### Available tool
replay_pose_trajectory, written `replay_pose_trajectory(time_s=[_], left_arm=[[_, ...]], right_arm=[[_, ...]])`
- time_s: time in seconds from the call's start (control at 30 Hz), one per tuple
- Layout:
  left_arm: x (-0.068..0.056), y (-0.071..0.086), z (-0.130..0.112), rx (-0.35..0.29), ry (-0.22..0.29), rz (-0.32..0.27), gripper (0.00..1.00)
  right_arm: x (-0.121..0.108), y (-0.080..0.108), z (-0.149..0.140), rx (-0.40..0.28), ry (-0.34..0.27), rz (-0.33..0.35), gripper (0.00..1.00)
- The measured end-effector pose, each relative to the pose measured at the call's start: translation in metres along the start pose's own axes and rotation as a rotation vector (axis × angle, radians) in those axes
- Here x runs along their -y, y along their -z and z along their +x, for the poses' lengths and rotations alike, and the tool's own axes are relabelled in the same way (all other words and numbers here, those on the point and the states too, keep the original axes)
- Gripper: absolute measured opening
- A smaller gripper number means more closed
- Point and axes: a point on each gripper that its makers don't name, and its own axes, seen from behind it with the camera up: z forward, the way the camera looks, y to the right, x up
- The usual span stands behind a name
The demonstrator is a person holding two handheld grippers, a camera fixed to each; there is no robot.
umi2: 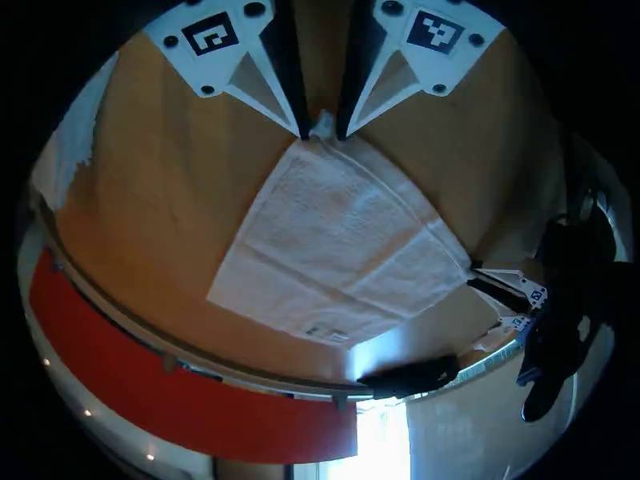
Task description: Fold towel
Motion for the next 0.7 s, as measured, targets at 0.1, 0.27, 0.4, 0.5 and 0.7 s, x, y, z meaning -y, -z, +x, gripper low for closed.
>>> replay_pose_trajectory(time_s=[0.1, 0.27, 0.4, 0.5, 0.7], left_arm=[[0.002, 0.000, 0.000, 0.003, 0.008, 0.007, 0.23], [0.004, -0.001, 0.001, 0.004, 0.023, 0.014, 0.17], [0.003, 0.000, 0.003, 0.003, 0.046, 0.011, 0.16], [0.002, 0.003, 0.007, -0.003, 0.064, 0.010, 0.16], [-0.001, 0.017, 0.022, -0.021, 0.094, 0.009, 0.16]], right_arm=[[0.001, 0.000, 0.001, 0.004, -0.015, 0.009, 0.23], [0.005, 0.001, 0.004, 0.003, -0.022, 0.020, 0.20], [0.004, 0.003, 0.008, -0.003, -0.010, 0.010, 0.19], [0.003, 0.008, 0.012, -0.012, -0.008, 0.004, 0.19], [0.000, 0.023, 0.028, -0.050, -0.031, -0.003, 0.19]])
